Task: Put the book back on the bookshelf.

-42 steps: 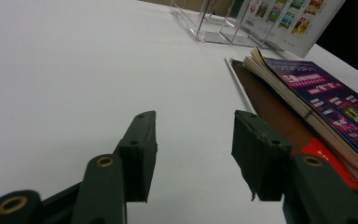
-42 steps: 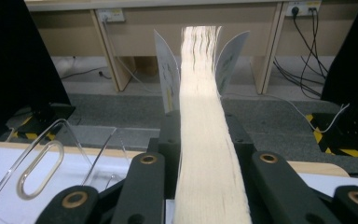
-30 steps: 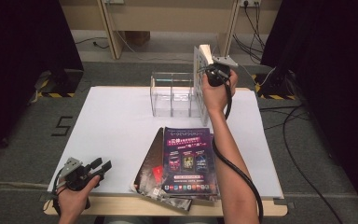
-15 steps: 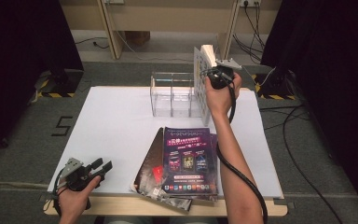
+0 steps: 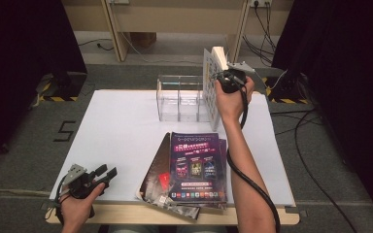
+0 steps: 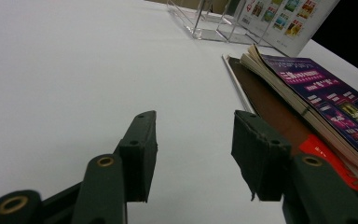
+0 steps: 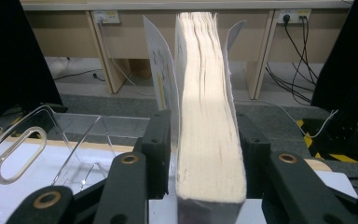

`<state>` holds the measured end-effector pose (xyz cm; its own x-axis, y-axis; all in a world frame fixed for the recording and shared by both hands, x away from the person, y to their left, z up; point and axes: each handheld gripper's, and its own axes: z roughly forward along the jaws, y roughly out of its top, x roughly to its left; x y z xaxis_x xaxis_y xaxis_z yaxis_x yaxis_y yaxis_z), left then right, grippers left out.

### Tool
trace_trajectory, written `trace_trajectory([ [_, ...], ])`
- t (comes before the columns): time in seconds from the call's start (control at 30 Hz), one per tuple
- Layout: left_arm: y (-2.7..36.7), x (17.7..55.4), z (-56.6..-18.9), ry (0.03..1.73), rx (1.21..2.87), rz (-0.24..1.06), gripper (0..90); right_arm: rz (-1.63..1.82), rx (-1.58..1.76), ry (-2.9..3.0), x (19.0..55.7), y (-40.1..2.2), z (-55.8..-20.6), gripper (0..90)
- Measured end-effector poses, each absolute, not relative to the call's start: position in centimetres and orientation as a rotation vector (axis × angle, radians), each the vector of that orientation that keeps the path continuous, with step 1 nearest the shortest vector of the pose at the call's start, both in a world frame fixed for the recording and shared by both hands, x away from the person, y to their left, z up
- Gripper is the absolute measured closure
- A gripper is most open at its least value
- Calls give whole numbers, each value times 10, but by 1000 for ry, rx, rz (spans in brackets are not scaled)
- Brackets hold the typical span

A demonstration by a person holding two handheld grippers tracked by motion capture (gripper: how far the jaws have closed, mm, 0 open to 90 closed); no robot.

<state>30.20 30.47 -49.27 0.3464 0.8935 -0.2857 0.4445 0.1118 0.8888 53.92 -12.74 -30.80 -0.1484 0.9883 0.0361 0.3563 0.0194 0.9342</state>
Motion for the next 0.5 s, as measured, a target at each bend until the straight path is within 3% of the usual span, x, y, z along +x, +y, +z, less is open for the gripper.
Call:
trace_trajectory([
  [0.5,303,302,-493,1264,1519,510,495,1141,1420,1618,536,-131,-307,619],
])
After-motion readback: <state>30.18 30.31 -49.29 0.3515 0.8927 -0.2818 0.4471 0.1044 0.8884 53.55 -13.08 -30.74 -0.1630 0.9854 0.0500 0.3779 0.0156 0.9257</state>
